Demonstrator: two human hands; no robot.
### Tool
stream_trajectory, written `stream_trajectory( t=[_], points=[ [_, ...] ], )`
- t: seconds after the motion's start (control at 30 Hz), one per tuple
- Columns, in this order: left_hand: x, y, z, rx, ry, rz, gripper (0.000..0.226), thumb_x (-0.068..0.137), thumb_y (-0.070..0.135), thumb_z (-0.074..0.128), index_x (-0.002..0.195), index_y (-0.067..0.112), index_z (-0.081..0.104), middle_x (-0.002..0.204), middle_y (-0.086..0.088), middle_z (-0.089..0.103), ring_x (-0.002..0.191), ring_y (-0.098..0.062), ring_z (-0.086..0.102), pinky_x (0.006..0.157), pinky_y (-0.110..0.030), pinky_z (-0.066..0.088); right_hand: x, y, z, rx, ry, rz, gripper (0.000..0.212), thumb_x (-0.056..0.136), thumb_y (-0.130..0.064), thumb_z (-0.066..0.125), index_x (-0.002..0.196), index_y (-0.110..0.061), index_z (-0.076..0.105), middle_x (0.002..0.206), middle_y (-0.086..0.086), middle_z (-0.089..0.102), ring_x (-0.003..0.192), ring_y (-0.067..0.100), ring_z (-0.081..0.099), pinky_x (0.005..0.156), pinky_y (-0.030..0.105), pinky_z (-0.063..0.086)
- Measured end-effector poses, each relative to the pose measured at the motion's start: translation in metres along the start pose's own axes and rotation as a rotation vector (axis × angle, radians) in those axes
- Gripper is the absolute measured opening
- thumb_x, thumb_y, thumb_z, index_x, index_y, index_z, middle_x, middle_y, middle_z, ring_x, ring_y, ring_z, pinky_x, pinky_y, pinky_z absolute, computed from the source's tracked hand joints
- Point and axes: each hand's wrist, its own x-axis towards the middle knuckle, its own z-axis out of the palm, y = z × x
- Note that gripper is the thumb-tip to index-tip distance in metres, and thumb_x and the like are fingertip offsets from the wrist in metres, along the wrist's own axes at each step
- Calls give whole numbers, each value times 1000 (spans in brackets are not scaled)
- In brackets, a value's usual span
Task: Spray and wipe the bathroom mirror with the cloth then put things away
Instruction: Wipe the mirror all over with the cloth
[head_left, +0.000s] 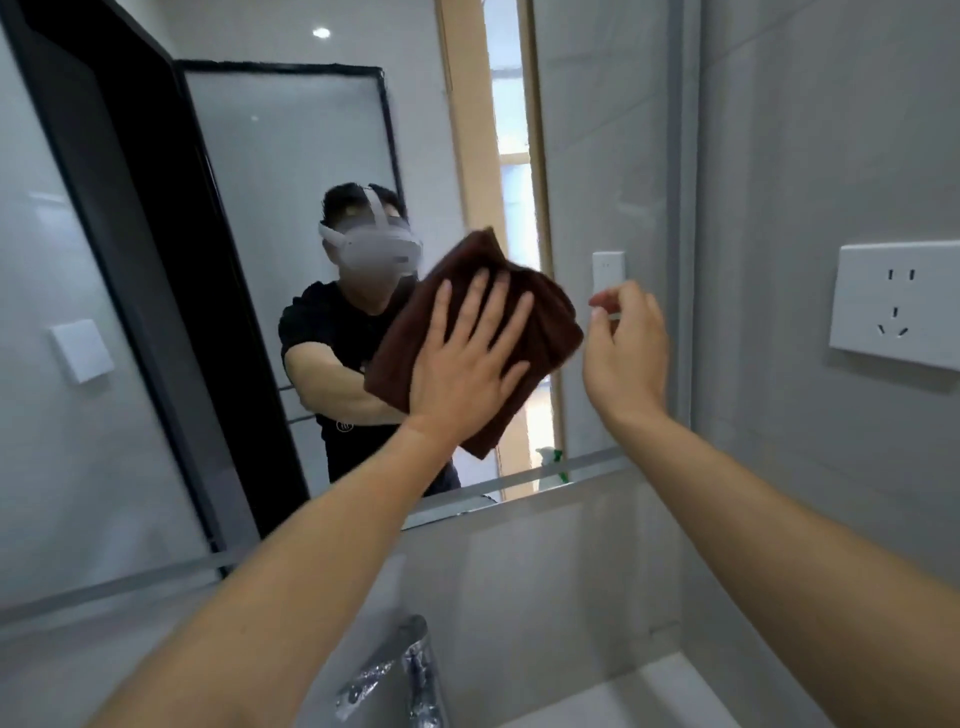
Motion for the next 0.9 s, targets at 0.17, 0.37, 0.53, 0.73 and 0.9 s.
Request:
stream_trajectory(
  t=[0.17, 0.37, 0.53, 0.73, 0.9],
  points=[
    [-106, 40, 28, -14, -166, 341, 70, 101, 50, 43, 159, 18, 20, 164, -12, 25, 153, -31, 17, 125, -53, 4, -20, 7, 12, 5, -36, -2, 13, 98, -8, 47, 103, -10, 58, 109, 0, 50, 90, 17, 56, 82, 31, 46],
    [-127, -30, 9, 65, -227, 528, 71, 100, 56, 41, 159, 21, 21, 164, -8, 25, 153, -28, 20, 125, -51, 5, -29, 4, 19, 11, -82, -8, 10, 97, -9, 48, 97, -17, 54, 108, -3, 48, 75, 8, 51, 74, 28, 42],
    [-84, -128, -30, 141, -143, 481, 73, 98, 62, 40, 159, 27, 21, 167, -5, 18, 154, -26, 14, 124, -53, 12, -14, -16, 28, 74, -62, -57, 14, 97, -9, 47, 95, -21, 54, 108, -5, 46, 74, -1, 53, 69, 18, 43],
    [8, -206, -77, 263, 10, 101, 73, 98, 65, 36, 159, 32, 15, 166, -6, 21, 154, -26, 15, 123, -53, 15, -8, -30, 33, 126, -81, -98, 17, 94, -6, 44, 94, -21, 53, 114, -3, 47, 77, -1, 53, 66, 17, 42],
    [13, -167, -67, 200, 70, -242, 71, 100, 61, 29, 160, 27, 13, 166, -10, 19, 154, -30, 14, 123, -55, 10, -18, -31, 41, 121, -106, -86, 18, 93, -4, 45, 95, -19, 54, 112, -2, 47, 82, 10, 52, 66, 15, 37]
  ],
)
